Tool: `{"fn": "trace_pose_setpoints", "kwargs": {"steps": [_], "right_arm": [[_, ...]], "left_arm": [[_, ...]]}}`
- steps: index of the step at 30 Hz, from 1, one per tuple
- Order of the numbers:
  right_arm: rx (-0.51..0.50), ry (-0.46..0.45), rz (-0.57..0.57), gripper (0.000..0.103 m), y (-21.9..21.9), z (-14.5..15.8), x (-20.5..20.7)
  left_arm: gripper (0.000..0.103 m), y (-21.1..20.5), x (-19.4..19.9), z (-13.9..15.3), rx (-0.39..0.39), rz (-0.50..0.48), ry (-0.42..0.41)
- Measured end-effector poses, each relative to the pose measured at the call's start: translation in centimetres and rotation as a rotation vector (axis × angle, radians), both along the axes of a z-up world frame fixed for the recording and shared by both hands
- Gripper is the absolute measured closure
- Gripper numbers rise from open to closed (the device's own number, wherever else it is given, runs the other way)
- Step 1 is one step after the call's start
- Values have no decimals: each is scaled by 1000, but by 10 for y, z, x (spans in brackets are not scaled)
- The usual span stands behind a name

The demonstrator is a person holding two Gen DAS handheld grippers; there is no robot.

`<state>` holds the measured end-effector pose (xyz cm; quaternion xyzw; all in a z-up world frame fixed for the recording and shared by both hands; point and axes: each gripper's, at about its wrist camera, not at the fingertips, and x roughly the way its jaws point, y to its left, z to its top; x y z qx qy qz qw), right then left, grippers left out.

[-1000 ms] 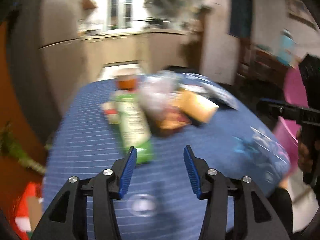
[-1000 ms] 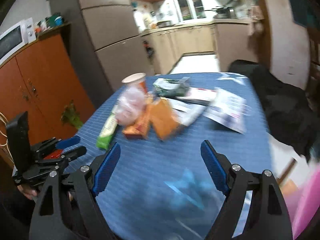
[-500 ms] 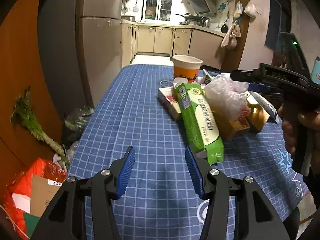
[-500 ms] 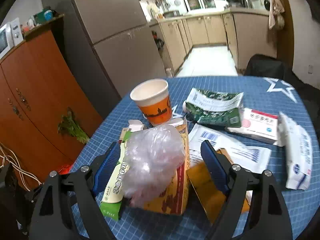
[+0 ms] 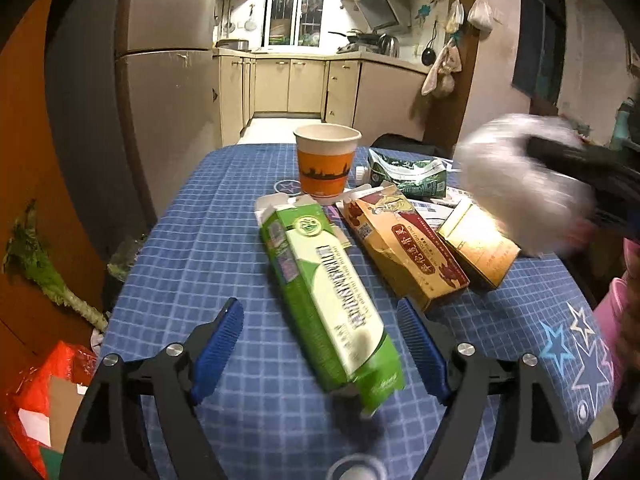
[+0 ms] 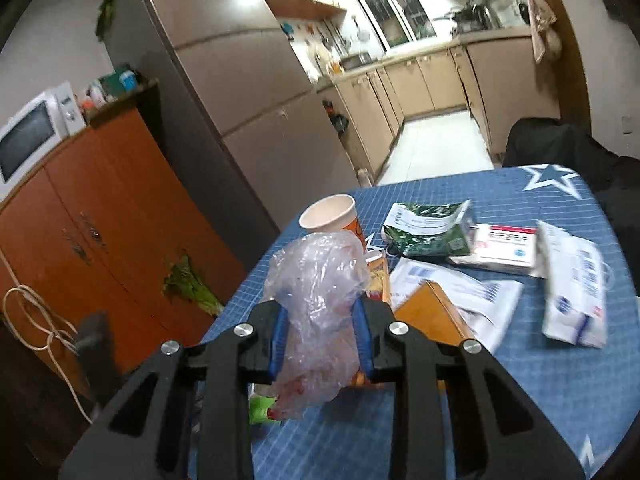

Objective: Collect trash
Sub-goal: 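Grasp the clear plastic bag with the right tool, then grasp the green-white box with the left tool, then carry both items to the pink bin and release them inside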

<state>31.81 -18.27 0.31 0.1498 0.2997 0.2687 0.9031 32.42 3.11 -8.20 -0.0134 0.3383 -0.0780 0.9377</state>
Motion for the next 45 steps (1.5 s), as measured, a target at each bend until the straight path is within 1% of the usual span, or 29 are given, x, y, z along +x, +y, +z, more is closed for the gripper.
{"fn": "trace_pose_setpoints", "kwargs": {"steps": [2, 4, 6, 7, 8, 9, 10, 12, 14, 16, 21, 26, 34, 39, 45], "right_arm": [[-10, -19, -18, 76, -12, 2, -23], [8, -13, -25, 76, -24, -1, -40], [3, -4, -40, 76, -30, -8, -50], [-6, 0, -49, 76, -32, -11, -52], [-19, 7, -63, 76, -36, -15, -57], [-19, 17, -69, 76, -40, -18, -60], [-11, 30, -72, 76, -44, -23, -64], [-8, 53, -84, 76, -48, -33, -67], [-14, 75, -88, 76, -48, -42, -69], [-16, 96, -89, 76, -48, -51, -69], [-36, 107, -83, 76, -38, -59, -73], [-49, 90, -70, 76, -25, -56, -74], [-51, 82, -64, 76, -15, -53, -83], [-55, 58, -99, 76, -23, -43, -95], [-44, 35, -170, 76, -49, -30, -114]], "left_arm": [[22, -9, 11, -4, 19, 13, 13], [22, -15, 20, -8, 33, 24, 24], [22, -18, 30, -15, 44, 47, 60], [24, -17, 34, -21, 41, 57, 84], [31, -17, 38, -25, 39, 73, 108], [35, -15, 41, -29, 38, 85, 126], [44, -14, 43, -34, 28, 92, 154], [47, -14, 43, -36, 19, 91, 152], [58, -19, 40, -32, 32, 89, 138], [60, -20, 35, -30, 47, 98, 120], [62, -19, 11, -17, 73, 124, 61], [63, -23, -19, 2, 128, 139, -11], [63, -33, -50, 16, 199, 145, -72], [63, -44, -59, 22, 211, 120, -95], [63, -73, -71, 28, 228, 64, -123]]}}
